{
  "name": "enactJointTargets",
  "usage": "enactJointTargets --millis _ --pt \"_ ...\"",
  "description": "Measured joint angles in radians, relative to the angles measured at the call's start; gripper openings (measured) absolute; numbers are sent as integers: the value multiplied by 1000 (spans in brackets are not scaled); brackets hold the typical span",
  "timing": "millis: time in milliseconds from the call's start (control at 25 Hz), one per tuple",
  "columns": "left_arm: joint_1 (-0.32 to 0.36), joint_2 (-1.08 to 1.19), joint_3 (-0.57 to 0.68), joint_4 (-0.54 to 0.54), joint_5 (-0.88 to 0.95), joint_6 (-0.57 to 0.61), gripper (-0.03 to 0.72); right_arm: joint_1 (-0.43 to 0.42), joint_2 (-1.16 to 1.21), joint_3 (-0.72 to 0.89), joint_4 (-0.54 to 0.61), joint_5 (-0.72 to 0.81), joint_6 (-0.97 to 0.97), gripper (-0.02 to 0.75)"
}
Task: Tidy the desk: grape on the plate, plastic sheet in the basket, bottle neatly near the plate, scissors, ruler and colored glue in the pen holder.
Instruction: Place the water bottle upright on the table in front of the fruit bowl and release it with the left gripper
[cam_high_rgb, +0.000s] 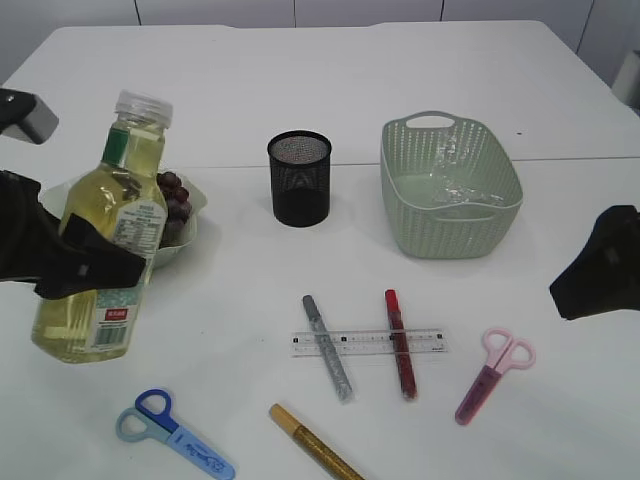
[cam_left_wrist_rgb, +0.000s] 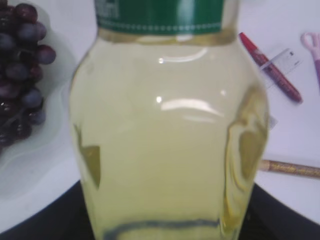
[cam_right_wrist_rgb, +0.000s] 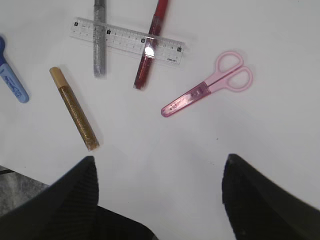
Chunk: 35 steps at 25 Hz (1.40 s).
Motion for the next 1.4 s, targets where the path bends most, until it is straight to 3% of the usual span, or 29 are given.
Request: enactJointTargets --millis 160,560,1040,1400 --pt "-2 -4 -31 276 23 -255 440 0 0 0 0 -1 0 566" --pt "-23 -5 -31 729 -21 -700 440 0 0 0 0 -14 0 565" --pt "-102 -5 -31 770 -352 -745 440 0 0 0 0 -14 0 565" --pt "-104 8 94 737 -831 -780 440 0 2 0 0 -28 0 565"
